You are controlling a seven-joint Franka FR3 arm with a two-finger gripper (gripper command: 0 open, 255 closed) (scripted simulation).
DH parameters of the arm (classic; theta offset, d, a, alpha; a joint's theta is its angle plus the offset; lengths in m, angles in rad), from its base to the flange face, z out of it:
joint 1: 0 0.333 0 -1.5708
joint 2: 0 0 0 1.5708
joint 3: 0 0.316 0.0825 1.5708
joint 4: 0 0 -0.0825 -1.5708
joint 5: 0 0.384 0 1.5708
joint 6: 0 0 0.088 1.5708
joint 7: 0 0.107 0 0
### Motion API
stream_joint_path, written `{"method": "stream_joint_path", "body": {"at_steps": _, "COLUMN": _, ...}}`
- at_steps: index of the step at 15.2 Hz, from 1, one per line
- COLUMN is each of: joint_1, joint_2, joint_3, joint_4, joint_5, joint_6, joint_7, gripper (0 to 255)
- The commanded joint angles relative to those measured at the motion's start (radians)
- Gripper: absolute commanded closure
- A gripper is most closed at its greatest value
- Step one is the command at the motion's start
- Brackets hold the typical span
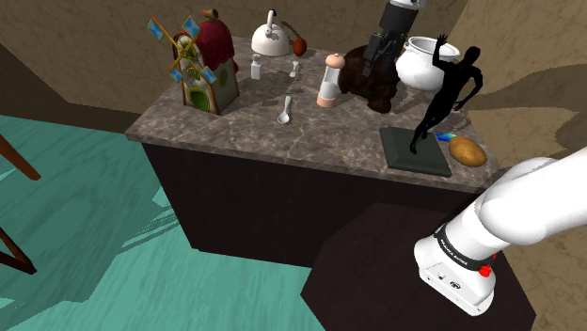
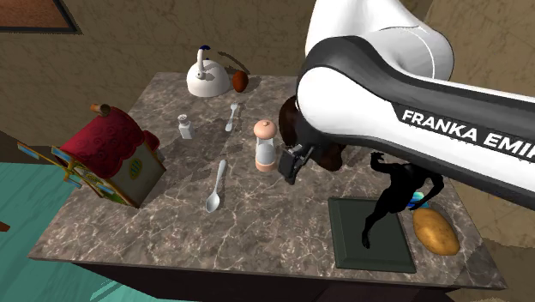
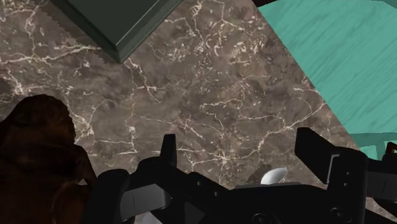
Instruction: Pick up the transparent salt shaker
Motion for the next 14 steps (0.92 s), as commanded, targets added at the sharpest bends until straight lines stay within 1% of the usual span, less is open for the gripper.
{"method": "stream_joint_path", "body": {"at_steps": 1, "joint_1": -0.004, "joint_2": 0.076, "joint_3": -0.016, "joint_4": 0.059, "joint_5": 0.007, "joint_6": 0.018, "joint_7": -0.025, "gripper": 0}}
{"method": "stream_joint_path", "body": {"at_steps": 7, "joint_1": -0.017, "joint_2": 0.31, "joint_3": -0.051, "joint_4": 0.297, "joint_5": 0.045, "joint_6": 0.015, "joint_7": -0.086, "gripper": 0}}
{"method": "stream_joint_path", "body": {"at_steps": 13, "joint_1": -0.044, "joint_2": 0.557, "joint_3": -0.07, "joint_4": 0.597, "joint_5": 0.096, "joint_6": -0.04, "joint_7": -0.135, "gripper": 0}}
{"method": "stream_joint_path", "body": {"at_steps": 14, "joint_1": -0.045, "joint_2": 0.557, "joint_3": -0.07, "joint_4": 0.583, "joint_5": 0.096, "joint_6": -0.026, "joint_7": -0.137, "gripper": 0}}
